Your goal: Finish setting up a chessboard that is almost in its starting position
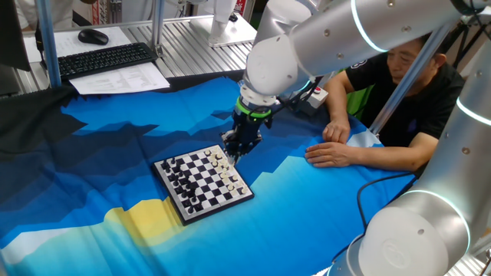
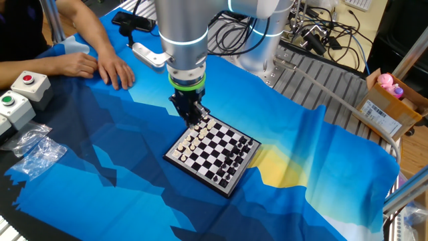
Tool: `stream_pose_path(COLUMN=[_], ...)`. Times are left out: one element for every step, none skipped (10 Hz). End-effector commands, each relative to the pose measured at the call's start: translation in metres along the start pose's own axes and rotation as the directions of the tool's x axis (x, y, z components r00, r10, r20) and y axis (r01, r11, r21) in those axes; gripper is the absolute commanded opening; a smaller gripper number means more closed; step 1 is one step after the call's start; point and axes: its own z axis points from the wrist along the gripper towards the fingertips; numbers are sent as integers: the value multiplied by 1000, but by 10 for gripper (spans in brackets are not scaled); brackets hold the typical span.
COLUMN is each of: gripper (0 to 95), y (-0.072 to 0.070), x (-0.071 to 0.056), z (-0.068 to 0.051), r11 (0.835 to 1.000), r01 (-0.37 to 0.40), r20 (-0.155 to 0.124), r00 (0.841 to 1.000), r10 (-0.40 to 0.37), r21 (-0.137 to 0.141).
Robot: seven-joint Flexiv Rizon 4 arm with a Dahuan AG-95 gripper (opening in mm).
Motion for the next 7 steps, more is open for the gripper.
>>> stream_pose_path(gripper=[0, 0, 0, 0, 0, 0, 0], y=[3, 3, 3, 3, 3, 3, 2], x=[4, 4, 4, 4, 4, 4, 4], z=[3, 4, 6, 6, 6, 6, 7], r11=[1000, 1000, 1000, 1000, 1000, 1000, 999], r01=[-9, -2, 5, 10, 12, 17, 19], r20=[16, 15, 14, 13, 13, 16, 17], r00=[1000, 1000, 1000, 1000, 1000, 1000, 1000], r10=[9, 2, -5, -11, -12, -17, -20], r21=[1, 3, 7, 11, 12, 23, 30])
